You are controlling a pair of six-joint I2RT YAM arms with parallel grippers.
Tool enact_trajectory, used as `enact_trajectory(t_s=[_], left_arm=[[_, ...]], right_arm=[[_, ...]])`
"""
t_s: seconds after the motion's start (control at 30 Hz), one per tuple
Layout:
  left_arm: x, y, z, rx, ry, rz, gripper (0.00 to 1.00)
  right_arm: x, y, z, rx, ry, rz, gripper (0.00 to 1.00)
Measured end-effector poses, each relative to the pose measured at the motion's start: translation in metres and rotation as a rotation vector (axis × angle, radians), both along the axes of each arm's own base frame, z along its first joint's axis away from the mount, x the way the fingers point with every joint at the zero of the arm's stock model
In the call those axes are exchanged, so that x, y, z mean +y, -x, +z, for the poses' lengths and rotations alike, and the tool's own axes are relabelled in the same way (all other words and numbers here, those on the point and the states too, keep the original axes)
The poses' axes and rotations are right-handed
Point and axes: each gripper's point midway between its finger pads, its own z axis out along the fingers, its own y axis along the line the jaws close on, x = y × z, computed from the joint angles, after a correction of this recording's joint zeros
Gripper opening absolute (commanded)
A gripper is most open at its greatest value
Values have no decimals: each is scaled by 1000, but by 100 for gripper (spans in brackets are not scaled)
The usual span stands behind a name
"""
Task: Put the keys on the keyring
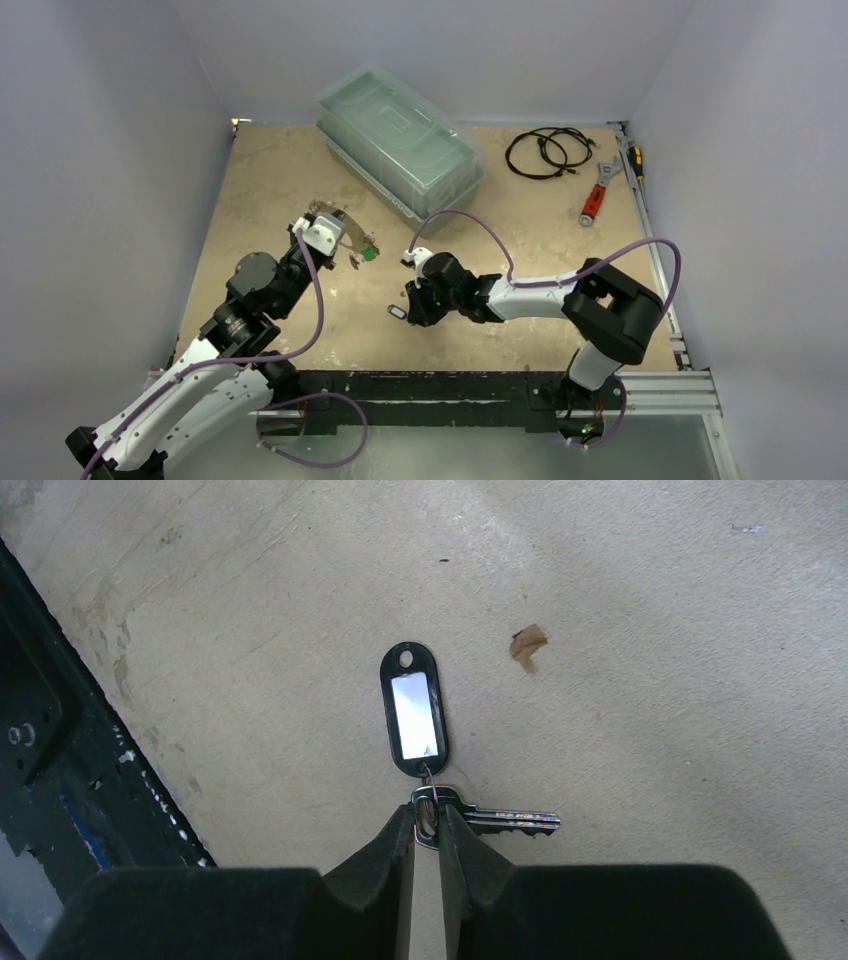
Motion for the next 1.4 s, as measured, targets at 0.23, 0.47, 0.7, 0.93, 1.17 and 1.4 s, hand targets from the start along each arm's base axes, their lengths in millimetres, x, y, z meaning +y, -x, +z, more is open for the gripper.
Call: enact_trajectory(t_s=[0.23, 0.47, 0.7, 0.93, 1.17, 1.4], left_arm=[[0, 0, 0, 0, 0, 0, 0], [0, 0, 0, 0, 0, 0, 0], [0, 0, 0, 0, 0, 0, 0], [0, 0, 0, 0, 0, 0, 0], [0, 0, 0, 0, 0, 0, 0], [0, 0, 0, 0, 0, 0, 0]], right_arm=[[0, 0, -1, 1, 2, 0, 19], [0, 0, -1, 0, 0, 0, 19], [2, -2, -2, -5, -2, -2, 5], [4, -4, -2, -10, -8, -4, 0], [4, -6, -2, -18, -10, -8, 0], [-5, -7, 9, -70, -13, -15, 0]])
